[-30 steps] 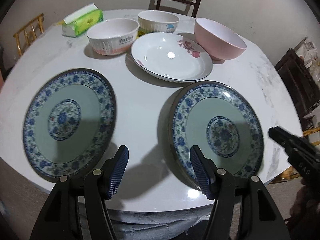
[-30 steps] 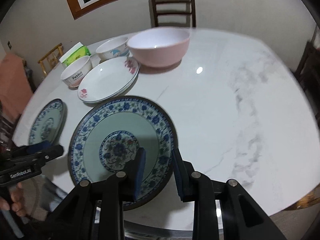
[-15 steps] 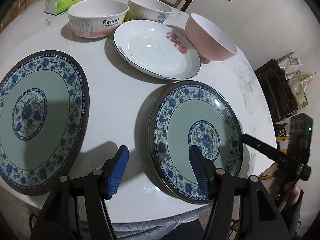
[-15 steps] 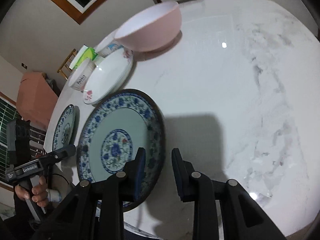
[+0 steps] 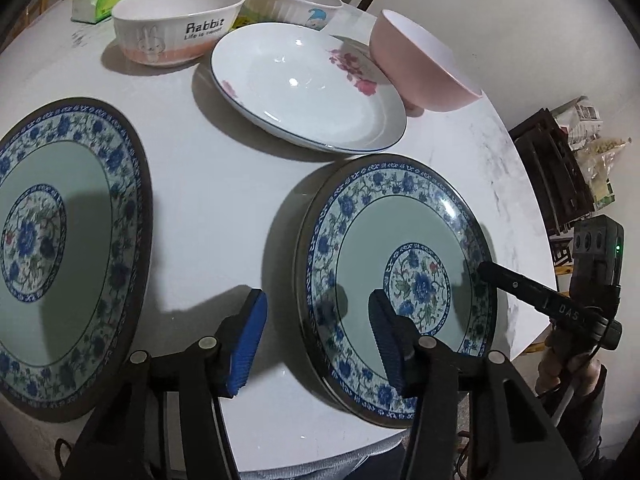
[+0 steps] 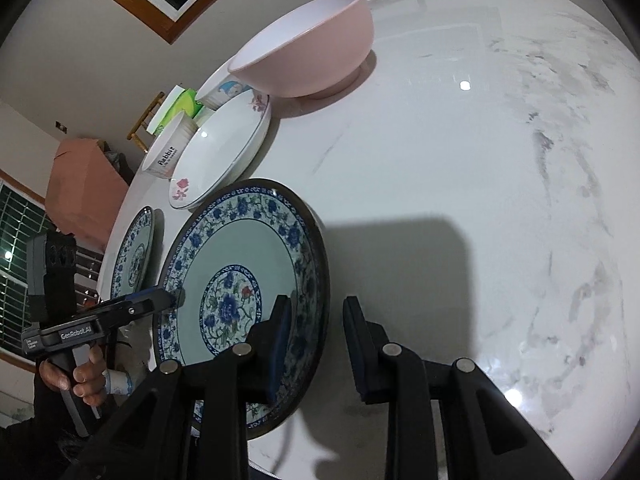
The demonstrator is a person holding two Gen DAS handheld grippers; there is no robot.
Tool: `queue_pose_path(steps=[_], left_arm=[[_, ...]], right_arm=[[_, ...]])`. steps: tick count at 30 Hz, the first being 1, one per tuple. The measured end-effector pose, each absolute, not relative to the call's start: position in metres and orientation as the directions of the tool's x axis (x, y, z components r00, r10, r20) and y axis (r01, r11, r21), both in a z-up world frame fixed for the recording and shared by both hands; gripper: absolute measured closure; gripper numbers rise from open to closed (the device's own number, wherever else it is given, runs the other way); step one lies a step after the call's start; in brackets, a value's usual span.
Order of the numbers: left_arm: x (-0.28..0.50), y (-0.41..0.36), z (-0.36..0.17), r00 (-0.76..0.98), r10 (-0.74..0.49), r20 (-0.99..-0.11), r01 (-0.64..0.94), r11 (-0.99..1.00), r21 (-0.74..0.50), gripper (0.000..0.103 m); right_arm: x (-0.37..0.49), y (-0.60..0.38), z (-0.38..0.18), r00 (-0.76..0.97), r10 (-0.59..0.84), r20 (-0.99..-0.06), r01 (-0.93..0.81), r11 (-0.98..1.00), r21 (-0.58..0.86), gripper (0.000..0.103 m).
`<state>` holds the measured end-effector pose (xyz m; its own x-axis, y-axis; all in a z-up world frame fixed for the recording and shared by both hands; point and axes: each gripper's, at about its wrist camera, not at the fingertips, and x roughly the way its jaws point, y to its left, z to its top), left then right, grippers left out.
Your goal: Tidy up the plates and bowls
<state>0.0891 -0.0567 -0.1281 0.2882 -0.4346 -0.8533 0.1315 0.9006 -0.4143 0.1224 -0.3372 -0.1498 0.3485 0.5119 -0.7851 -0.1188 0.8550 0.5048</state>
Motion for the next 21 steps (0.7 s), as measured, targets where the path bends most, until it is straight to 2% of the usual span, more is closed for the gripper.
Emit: queue_pose_path(steps=[5, 11, 14, 21], left_arm=[[0.0896, -0.0605, -0.1296, 0.272, -0.462, -0.844, 0.165, 0.887, -0.432, 0.068], [0.0867, -0.0593, -0.1301, 0.273, -0.461, -0.844, 0.182, 0.886, -0.425, 0.077], [0.0862, -0.0543, -0.1307, 0.28, -0.449, -0.848, 0.171, 0.893, -0.416, 0.087], [0.0853, -0.0572, -0.1297, 0.297, -0.413, -0.861, 0.173, 0.91, -0.377, 0.087]], right_arm=[[0.1225, -0.3382, -0.1518, 0.35, 0.54, -0.765, -0.129, 0.837, 0.531, 0.076], [0.1183, -0.3364, -0.1519, 0.36, 0.547, -0.756, -0.143, 0.833, 0.535, 0.076], [0.1166, -0.3364, -0.1521, 0.375, 0.521, -0.767, -0.135, 0.849, 0.511, 0.086], [0.114, -0.335, -0.1518, 0.393, 0.49, -0.778, -0.097, 0.863, 0.495, 0.088]])
